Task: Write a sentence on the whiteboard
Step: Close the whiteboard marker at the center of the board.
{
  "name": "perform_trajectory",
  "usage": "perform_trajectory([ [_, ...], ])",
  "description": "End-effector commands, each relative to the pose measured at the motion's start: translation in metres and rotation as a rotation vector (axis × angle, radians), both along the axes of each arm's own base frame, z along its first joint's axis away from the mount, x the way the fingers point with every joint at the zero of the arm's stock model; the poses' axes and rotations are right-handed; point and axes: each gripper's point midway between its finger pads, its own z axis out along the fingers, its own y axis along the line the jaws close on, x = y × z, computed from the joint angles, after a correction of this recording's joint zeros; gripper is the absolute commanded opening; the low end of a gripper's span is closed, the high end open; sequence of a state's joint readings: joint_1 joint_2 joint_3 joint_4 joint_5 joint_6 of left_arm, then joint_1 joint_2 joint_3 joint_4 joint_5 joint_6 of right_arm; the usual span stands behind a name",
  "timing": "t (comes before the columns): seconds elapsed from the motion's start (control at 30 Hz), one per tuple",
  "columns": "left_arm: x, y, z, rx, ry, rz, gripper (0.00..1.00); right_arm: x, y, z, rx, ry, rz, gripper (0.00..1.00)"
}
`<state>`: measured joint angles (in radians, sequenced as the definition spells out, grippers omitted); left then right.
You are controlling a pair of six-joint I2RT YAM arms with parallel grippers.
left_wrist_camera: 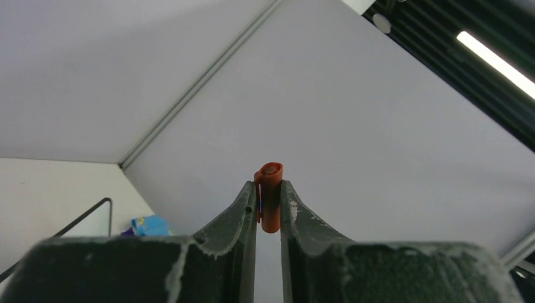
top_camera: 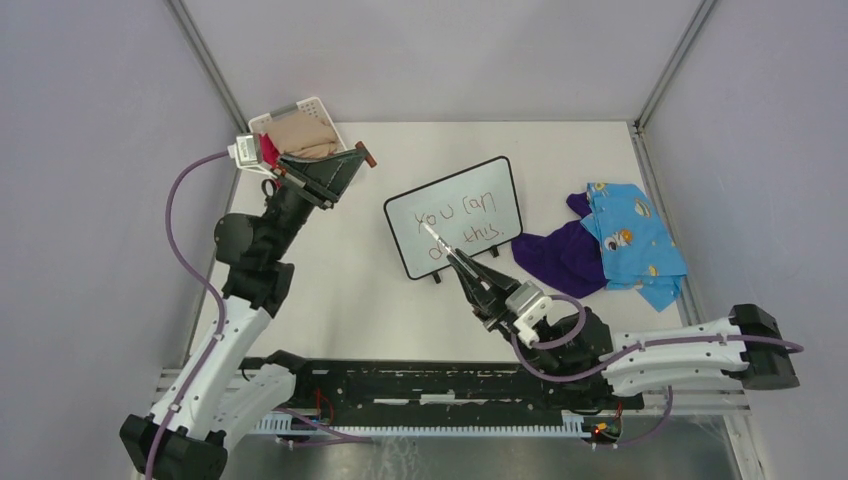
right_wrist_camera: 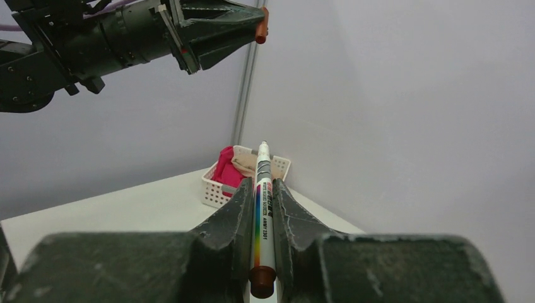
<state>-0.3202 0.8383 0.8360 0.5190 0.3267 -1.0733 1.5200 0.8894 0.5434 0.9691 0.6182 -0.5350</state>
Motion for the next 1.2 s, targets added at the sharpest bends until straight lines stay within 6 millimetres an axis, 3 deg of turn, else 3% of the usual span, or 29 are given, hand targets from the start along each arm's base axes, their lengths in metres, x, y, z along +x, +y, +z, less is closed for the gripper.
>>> perform_trajectory([
  [0.0, -0.026, -0.003, 0.044, -0.156, -0.101, -0.109, 0.02, 0.003, -0.025, 0.035, 0.116, -0.114, -0.157, 0.00],
  [0.3, -0.030, -0.018, 0.056, -0.251, -0.033, -0.194, 0.02, 0.001, -0.022, 0.057, 0.243, -0.145, -0.175, 0.00],
  [0.43, -0.035, -0.020, 0.058, -0.276, -0.015, -0.192, 0.02, 0.000, -0.028, 0.056, 0.298, -0.103, -0.138, 0.00],
  [0.57, -0.039, -0.025, 0.046, -0.310, 0.045, -0.158, 0.02, -0.003, -0.035, 0.051, 0.322, -0.071, -0.086, 0.00],
  [0.8, -0.047, -0.049, 0.042, -0.298, 0.087, -0.216, 0.02, -0.004, -0.047, 0.037, 0.250, -0.049, -0.058, 0.00],
  [0.93, -0.049, -0.063, 0.046, -0.290, 0.089, -0.231, 0.02, -0.006, -0.053, 0.045, 0.267, -0.058, -0.048, 0.00],
  [1.1, -0.050, -0.084, 0.047, -0.268, 0.099, -0.266, 0.02, -0.013, -0.043, 0.059, 0.281, -0.080, -0.004, 0.00],
  [1.17, -0.047, -0.084, 0.048, -0.276, 0.102, -0.241, 0.02, -0.016, -0.041, 0.063, 0.287, -0.087, 0.005, 0.00],
])
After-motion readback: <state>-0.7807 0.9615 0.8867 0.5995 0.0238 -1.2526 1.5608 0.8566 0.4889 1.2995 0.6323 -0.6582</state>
